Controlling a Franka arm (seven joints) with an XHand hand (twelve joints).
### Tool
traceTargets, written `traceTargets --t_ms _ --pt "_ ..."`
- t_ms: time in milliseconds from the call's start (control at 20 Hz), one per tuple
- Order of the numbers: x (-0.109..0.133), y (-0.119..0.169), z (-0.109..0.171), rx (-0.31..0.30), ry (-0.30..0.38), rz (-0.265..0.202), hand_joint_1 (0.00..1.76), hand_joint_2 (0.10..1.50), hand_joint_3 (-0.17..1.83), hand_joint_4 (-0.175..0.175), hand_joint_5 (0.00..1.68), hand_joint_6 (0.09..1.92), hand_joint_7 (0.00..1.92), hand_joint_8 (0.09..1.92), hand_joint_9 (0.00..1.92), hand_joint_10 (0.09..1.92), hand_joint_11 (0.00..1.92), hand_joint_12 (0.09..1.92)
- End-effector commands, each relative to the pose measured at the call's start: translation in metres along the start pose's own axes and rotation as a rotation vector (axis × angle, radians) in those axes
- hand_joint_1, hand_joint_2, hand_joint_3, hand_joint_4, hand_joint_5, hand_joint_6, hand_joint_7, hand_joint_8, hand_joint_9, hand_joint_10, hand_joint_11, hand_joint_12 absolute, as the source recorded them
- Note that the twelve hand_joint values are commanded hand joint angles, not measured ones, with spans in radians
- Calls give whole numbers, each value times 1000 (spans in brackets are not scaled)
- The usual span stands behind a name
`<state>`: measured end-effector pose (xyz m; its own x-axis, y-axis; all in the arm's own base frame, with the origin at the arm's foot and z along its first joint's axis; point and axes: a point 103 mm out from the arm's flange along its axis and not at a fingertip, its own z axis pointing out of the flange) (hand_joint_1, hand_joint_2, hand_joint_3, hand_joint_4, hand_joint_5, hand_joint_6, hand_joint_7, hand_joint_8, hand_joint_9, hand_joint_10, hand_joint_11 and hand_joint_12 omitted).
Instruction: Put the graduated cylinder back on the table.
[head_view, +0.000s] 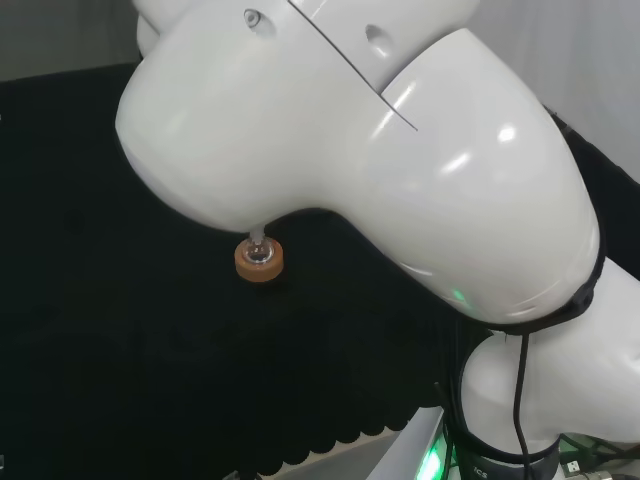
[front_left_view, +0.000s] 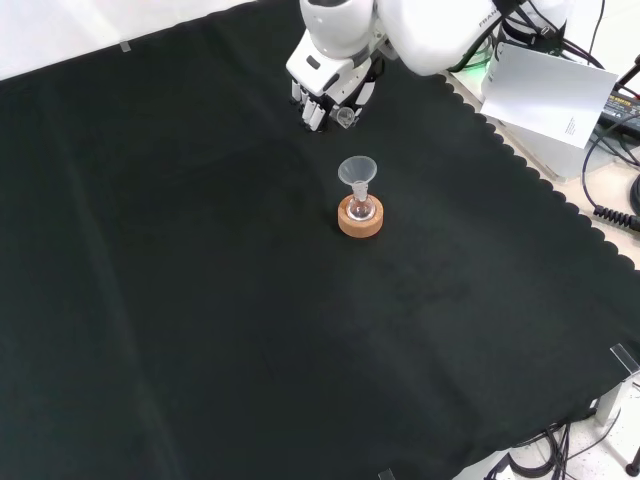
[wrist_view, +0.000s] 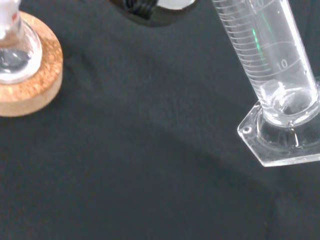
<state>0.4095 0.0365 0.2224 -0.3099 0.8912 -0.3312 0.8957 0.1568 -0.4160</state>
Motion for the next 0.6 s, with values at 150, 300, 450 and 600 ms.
traceTargets --t_ms 150,300,450,600 --pt "1 10 -5 -41 59 -16 1187 1125 12 -175 956 1060 1079 741 1438 87 1238 724" --pt "-1 19 -8 -61 97 -23 1157 1122 20 -175 963 1055 1178 483 1438 87 1242 716" --pt "-3 30 -11 -93 133 -35 1153 1119 28 -175 960 1060 1211 403 1438 87 1244 711" --pt "-7 47 -15 -134 183 -46 1153 1118 31 -175 960 1060 1217 389 1438 87 1244 710"
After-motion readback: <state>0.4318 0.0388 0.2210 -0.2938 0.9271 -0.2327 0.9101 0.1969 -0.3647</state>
